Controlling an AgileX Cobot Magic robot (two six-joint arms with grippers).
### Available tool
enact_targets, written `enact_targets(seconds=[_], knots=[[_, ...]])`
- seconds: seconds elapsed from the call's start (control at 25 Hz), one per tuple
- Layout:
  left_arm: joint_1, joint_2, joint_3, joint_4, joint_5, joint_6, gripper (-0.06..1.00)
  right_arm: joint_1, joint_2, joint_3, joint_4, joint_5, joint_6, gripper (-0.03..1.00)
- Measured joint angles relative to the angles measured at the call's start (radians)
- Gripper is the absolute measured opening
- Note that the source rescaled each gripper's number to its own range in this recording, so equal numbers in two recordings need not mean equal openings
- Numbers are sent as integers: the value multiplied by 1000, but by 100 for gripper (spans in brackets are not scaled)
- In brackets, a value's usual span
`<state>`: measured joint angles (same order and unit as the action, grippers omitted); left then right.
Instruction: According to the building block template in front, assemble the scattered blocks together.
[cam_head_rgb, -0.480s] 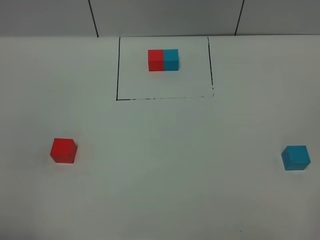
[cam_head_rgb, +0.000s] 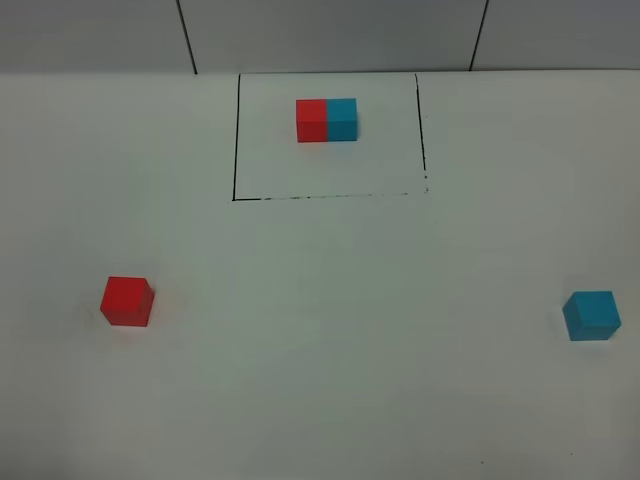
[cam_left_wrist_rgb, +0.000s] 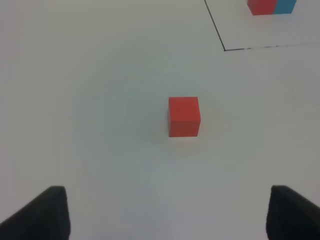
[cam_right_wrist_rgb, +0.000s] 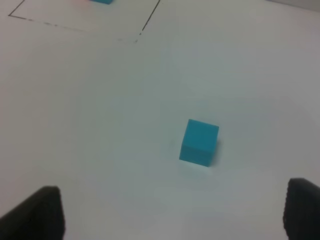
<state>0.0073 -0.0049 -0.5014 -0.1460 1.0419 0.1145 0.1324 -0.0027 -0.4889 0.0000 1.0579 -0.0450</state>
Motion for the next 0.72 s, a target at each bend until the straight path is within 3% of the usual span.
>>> enact_targets(seconds=[0.24,0.56,0.72], knots=[[0,107,-50,0,-12,-23,83,0,0,0,0,0,0,100],[0,648,-267,-4,38,-40,83,0,0,0,0,0,0,100],[-1,929,-353,-76,66,-44,83,0,0,0,0,0,0,100]])
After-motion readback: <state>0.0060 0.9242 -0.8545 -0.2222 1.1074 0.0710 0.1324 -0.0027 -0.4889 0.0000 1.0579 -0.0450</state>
